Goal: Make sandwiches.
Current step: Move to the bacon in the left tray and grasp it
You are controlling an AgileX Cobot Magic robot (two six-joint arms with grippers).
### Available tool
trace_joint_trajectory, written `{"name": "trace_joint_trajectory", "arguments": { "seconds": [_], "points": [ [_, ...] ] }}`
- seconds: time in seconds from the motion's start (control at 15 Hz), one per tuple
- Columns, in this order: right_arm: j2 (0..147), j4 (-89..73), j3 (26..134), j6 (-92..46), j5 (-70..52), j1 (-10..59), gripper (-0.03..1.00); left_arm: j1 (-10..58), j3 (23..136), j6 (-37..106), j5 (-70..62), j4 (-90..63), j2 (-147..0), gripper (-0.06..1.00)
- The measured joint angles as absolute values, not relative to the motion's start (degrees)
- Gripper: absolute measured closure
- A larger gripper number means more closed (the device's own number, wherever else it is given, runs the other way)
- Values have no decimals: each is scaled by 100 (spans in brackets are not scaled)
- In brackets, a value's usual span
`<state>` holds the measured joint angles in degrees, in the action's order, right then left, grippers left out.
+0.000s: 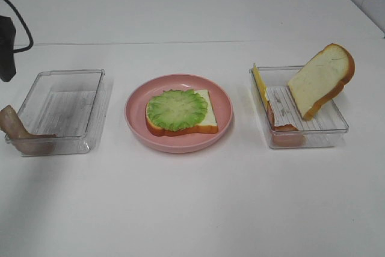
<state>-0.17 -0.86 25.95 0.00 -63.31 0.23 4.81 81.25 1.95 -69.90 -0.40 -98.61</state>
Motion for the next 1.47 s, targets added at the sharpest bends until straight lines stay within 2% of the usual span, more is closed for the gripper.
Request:
{"name": "trace_joint_trajectory", "arguments": {
  "seconds": [0.73,1.13,1.47],
  "points": [
    [-17,-86,2595,0,-6331,23,1,407,8050,235,-6245,-86,-11379,9],
    [-17,-86,2595,0,-6331,23,1,407,8050,252,-6142,-120,-11453,20],
    [-17,-86,2595,0,-6331,23,1,407,8050,361,-6194,-304,-11453,20]
  ]
}}
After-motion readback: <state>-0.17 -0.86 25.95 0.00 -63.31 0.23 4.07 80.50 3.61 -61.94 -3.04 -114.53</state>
